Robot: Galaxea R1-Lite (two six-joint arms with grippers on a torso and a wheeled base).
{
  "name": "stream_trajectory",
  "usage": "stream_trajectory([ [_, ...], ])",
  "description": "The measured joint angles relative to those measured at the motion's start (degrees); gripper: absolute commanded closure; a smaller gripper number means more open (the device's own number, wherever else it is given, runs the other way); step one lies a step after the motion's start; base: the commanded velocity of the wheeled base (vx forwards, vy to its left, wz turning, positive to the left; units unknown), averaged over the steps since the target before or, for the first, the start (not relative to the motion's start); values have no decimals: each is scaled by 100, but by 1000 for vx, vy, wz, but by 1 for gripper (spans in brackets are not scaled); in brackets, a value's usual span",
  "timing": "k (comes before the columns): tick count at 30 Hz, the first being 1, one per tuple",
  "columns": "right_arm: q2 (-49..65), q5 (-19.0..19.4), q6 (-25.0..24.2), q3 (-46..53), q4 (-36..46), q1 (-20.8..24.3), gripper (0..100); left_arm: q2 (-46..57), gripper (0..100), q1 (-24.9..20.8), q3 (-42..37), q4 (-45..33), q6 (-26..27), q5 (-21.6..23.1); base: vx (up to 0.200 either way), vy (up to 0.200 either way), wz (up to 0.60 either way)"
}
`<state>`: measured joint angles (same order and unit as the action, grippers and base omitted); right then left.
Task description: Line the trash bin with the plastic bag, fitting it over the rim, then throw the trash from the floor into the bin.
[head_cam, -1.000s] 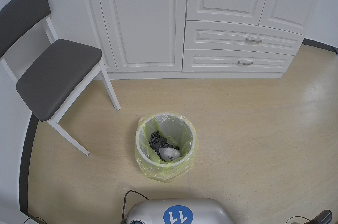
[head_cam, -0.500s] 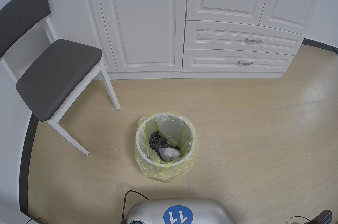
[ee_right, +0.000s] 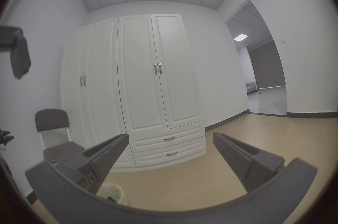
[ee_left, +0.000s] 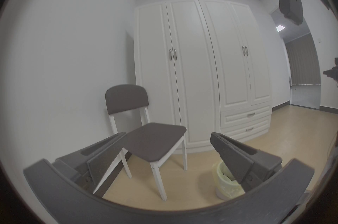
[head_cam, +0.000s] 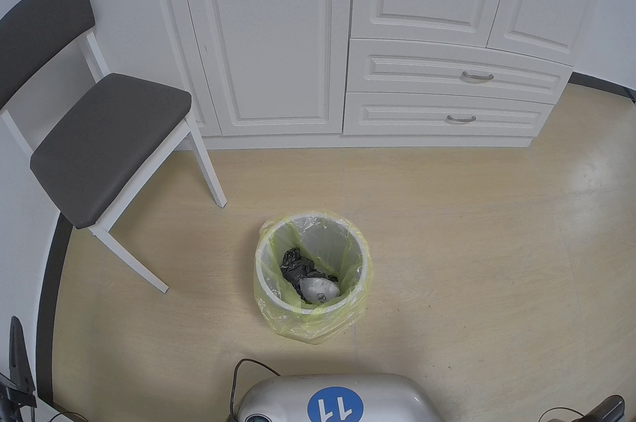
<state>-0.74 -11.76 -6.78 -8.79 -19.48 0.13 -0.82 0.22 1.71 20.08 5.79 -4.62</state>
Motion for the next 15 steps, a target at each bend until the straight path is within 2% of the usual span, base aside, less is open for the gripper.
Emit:
stream_trajectory([
  [3,0,33,98,494,-402,0,0,0,0,-1,-50,-413,-68,-2,0,0,0],
  [6,0,66,104,678,-386,0,0,-2,0,-4,-61,-700,-189,-2,0,0,0],
  [15,-5,93,130,774,1357,-2,0,-2,0,-9,-72,-1508,-617,-6,0,0,0],
])
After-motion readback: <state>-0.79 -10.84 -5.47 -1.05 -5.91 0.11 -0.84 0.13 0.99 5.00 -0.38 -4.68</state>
